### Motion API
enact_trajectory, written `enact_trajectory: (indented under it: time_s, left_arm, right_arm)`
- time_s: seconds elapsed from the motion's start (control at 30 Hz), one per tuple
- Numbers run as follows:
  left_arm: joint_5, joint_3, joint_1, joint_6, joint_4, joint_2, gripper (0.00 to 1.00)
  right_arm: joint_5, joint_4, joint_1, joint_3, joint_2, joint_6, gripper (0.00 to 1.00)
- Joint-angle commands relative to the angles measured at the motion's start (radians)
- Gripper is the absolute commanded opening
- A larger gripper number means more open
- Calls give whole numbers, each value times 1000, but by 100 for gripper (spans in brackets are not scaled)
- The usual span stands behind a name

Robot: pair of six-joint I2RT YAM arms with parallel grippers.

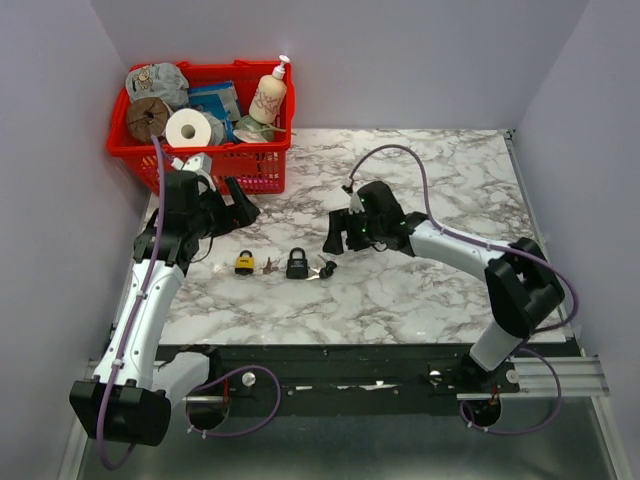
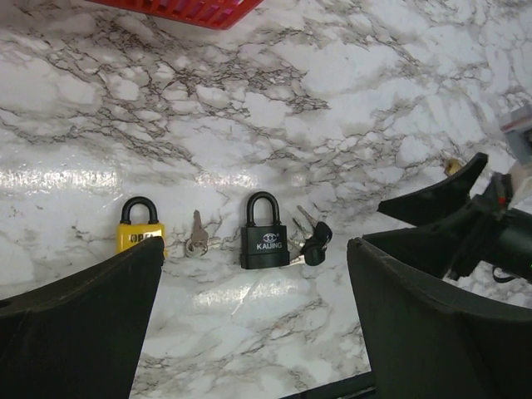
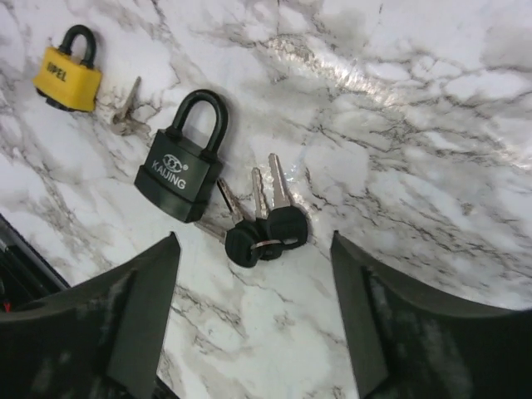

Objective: Lock with the key
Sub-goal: Place the key at the center of the board, then pick up the lock from the center of the board.

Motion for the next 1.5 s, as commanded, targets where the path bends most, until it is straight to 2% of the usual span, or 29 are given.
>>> enact_trajectory:
  time_s: [0.0,0.07,0.2,0.23,0.33,0.47,0.57,0.67,0.83,1.2,1.47]
  left_arm:
    - [87,3,7,76,72,-39,99]
    - [134,-9,7,148,109,-60,99]
    - [229,-7,7,190,139,-83,99]
    - [255,-7,7,188,148,-82,99]
    - [283,-4,7,176,149,-63,99]
    - [331,2,7,187,153,-45,99]
    - [332,3,7,184,161,-42,99]
    - [343,-4,7,185,165,-43,99]
    - [358,-15,7,179,155,-47,99]
    - [383,-49,7,149,185,-57,99]
    - [389,-49,7,144,195,-59,99]
  right_arm:
    - [-59,-124,-69,-6,-140,-180,89]
    - [-93,-248,-115,0,-169,-324,94]
    - [-124,-396,-272,-29,-223,-596,95]
    - [-119,-424,-337,-26,-215,-701,95]
    - [-111,-501,-459,10,-189,-879,95]
    - [-66,-592,-548,112,-85,-1035,89]
    - [5,-605,-557,185,7,-1067,82]
    - [14,-619,-556,244,82,-1081,78]
    - [16,-656,-559,311,194,-1113,77]
    - [45,-627,-567,322,291,-1113,73]
    - [59,-617,-571,322,326,-1115,65]
